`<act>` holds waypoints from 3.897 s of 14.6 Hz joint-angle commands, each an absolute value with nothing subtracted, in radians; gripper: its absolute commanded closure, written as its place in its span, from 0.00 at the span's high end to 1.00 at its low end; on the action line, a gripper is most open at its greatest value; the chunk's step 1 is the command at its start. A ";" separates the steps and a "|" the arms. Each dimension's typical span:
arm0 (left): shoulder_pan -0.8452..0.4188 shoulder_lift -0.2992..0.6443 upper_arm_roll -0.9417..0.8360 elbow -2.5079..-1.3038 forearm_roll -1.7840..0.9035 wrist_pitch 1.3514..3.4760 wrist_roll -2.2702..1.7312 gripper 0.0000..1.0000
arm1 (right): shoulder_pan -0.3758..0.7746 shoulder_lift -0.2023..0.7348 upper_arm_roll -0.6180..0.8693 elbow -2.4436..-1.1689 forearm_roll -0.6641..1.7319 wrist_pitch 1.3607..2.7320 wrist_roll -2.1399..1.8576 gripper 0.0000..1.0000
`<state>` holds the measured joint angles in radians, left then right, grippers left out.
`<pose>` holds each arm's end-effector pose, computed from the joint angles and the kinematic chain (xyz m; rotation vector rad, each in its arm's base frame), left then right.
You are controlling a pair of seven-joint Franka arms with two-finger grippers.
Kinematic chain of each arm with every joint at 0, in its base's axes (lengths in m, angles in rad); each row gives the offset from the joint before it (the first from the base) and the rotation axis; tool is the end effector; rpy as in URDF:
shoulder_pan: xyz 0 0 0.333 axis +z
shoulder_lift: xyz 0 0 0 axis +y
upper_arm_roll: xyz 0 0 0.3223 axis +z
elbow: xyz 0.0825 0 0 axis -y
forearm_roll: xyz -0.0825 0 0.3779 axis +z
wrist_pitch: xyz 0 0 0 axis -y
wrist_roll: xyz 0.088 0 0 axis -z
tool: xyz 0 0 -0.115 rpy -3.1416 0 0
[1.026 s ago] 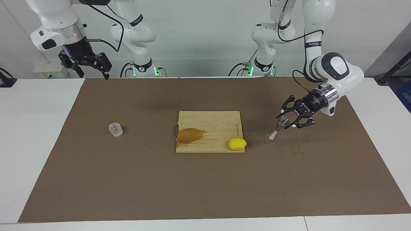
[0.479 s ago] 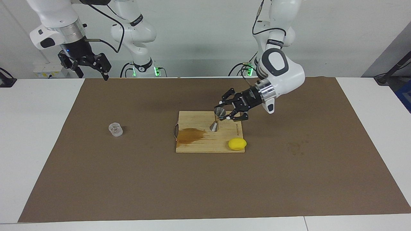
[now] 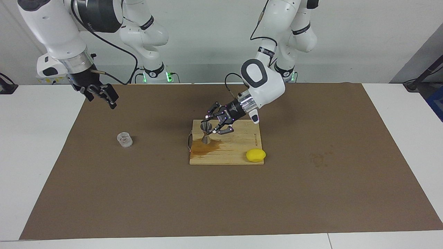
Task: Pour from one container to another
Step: 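Lift the glass with the left gripper and tilt it over the board, then set the glass back down and open the left gripper, then withdraw the left gripper while the right gripper reaches the other glass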
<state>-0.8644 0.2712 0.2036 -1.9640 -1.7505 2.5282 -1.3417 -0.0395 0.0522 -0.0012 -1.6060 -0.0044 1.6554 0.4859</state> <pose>0.4948 -0.3856 0.3669 1.1014 1.8885 -0.9601 0.5700 -0.0237 0.5845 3.0287 -0.8158 -0.0027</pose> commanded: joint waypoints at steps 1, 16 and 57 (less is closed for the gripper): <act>-0.894 0.287 0.222 -1.957 -1.769 2.551 -1.345 0.00 | -0.078 0.097 0.008 -1.617 0.066 1.721 0.668 1.00; -0.905 0.287 0.221 -2.011 -1.764 2.543 -1.131 1.00 | -0.227 0.213 0.009 -1.727 0.256 1.781 0.758 1.00; 0.038 0.026 0.085 -1.643 -0.155 1.791 -0.109 1.00 | -0.383 0.311 0.008 -1.973 0.573 1.945 0.773 1.00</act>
<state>-0.0125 0.0294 0.1597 -1.7004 -0.2306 1.8878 -0.1536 -0.3506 0.2941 -0.0045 -1.9504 0.5165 1.9176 0.8432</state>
